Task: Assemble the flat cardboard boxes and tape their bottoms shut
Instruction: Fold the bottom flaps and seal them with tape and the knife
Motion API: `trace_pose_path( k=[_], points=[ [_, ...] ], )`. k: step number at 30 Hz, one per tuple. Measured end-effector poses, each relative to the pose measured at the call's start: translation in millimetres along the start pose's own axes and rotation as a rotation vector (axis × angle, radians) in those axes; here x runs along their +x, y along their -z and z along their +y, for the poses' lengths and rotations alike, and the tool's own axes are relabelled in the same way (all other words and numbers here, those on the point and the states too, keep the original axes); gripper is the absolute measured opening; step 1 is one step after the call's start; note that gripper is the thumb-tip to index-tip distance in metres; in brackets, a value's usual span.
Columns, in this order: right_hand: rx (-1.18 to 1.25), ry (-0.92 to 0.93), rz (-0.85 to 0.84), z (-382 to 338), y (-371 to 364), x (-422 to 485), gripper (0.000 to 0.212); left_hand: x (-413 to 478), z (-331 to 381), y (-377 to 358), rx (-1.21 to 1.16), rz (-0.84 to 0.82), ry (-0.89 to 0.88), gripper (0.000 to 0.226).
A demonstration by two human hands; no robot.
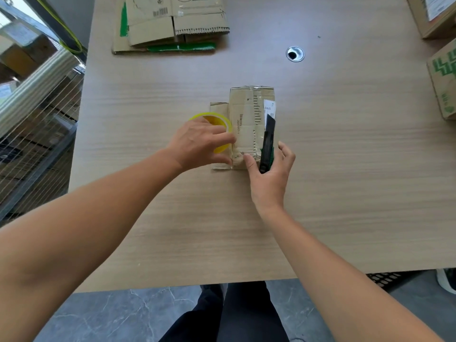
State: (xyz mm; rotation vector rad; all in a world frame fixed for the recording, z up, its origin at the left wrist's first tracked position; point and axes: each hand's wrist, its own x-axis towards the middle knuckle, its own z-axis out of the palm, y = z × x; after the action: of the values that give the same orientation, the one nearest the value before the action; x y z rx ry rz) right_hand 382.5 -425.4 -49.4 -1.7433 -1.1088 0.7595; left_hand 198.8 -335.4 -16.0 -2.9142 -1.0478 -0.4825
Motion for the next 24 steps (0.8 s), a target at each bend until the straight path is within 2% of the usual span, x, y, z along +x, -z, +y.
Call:
trace_pose_path(
  k=[7, 13, 18, 21, 24],
  points=[
    [-0.062, 0.028, -0.039, -7, 5, 11, 0.058, -1, 11, -1, -0.088, -0.036, 0.108, 0.045],
    [-0.118, 0.055, -0.146, -8, 10, 23, 0.077, -3, 13, 1, -0.209, -0.044, 0.282, 0.039],
    [-0.24, 0.103, -0.247, -7, 23, 32, 0.108, 0, 30, 2, -0.246, -0.082, 0.416, 0.035],
    [-0.359, 0.154, -0.289, -10, 28, 34, 0.104, -12, 23, 14, -0.204, -0.12, 0.499, 0.03],
    [-0.455, 0.251, -0.46, -8, 42, 42, 0.082, -37, -2, 39, -0.148, -0.149, 0.618, 0.031]
  ],
)
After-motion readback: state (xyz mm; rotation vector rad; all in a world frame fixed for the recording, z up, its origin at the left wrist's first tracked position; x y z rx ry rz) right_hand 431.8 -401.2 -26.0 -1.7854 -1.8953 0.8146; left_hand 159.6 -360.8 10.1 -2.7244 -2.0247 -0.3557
